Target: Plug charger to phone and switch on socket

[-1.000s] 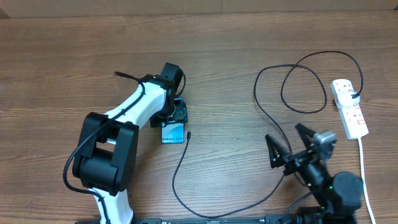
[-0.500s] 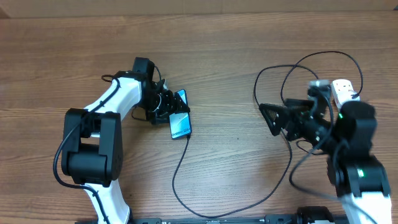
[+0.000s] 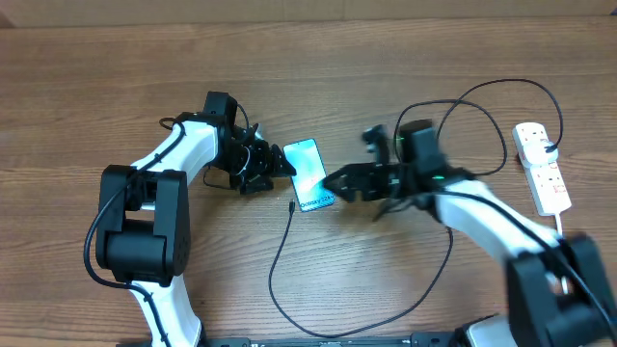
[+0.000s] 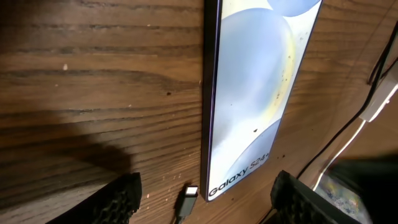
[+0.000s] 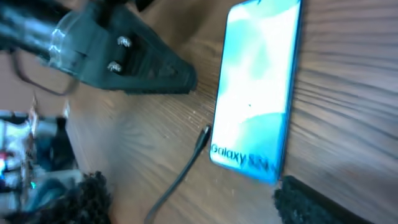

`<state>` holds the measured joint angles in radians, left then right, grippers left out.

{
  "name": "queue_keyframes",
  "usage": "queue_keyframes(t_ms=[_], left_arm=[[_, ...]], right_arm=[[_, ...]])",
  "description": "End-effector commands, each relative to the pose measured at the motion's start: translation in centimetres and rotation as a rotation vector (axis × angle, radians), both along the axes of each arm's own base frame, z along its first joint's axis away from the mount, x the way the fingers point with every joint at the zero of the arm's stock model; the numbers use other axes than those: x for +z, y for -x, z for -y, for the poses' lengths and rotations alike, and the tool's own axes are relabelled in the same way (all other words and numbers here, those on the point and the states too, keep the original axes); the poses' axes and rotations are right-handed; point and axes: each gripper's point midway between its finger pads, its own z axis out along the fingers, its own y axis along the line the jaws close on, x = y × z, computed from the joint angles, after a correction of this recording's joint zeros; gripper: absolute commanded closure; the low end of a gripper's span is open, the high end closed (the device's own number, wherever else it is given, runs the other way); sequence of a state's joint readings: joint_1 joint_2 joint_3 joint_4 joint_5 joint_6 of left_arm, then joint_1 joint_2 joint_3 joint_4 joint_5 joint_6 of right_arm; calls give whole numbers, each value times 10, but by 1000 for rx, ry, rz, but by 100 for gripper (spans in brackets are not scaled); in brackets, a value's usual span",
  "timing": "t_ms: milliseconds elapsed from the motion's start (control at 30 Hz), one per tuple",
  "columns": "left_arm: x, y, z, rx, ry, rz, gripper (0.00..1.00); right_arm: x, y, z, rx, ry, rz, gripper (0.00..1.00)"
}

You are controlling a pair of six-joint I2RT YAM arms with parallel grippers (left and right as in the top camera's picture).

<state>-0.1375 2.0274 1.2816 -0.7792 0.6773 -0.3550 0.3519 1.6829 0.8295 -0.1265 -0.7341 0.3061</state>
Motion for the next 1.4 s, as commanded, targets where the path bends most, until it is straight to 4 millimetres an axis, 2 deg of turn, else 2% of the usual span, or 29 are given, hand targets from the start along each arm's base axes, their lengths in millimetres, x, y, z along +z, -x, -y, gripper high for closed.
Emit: queue_keyframes(t_ms=[0, 67, 167, 333, 433, 533, 600, 733, 833, 933, 1167, 1367], left_arm=[[-5, 3, 3, -25, 18, 1, 31], [-5, 2, 3, -24, 13, 8, 22], [-8, -4, -4, 7, -38, 8, 9], [9, -20, -6, 43, -97, 7, 2], [27, -31, -10, 49, -229, 18, 1], [46, -38, -16, 64, -417, 51, 1], [61, -46, -10, 65, -513, 111, 0], [71, -53, 22, 60, -510, 186, 0], [64, -51, 39, 53, -509, 192, 0], [47, -48, 47, 46, -521, 160, 0], [-11, -37, 44, 9, -580, 36, 0], [-43, -27, 42, -23, -604, -36, 5]], right_arm=[[-25, -3, -11, -50, -3, -114, 1], [-35, -2, -11, -56, 4, -142, 0], [-33, -5, -11, -63, -1, -134, 0], [-34, -5, -9, -66, 5, -137, 0], [-29, -10, -2, -90, 0, -129, 0], [-14, -22, 16, -144, -12, -105, 0], [-3, -29, 33, -187, -16, -95, 0], [1, -36, 57, -255, -13, -113, 0], [-8, -33, 68, -287, 18, -157, 0], [-19, -30, 77, -326, 81, -182, 0], [-23, -29, 80, -340, 107, -191, 0], [-25, -27, 79, -337, 108, -193, 0]])
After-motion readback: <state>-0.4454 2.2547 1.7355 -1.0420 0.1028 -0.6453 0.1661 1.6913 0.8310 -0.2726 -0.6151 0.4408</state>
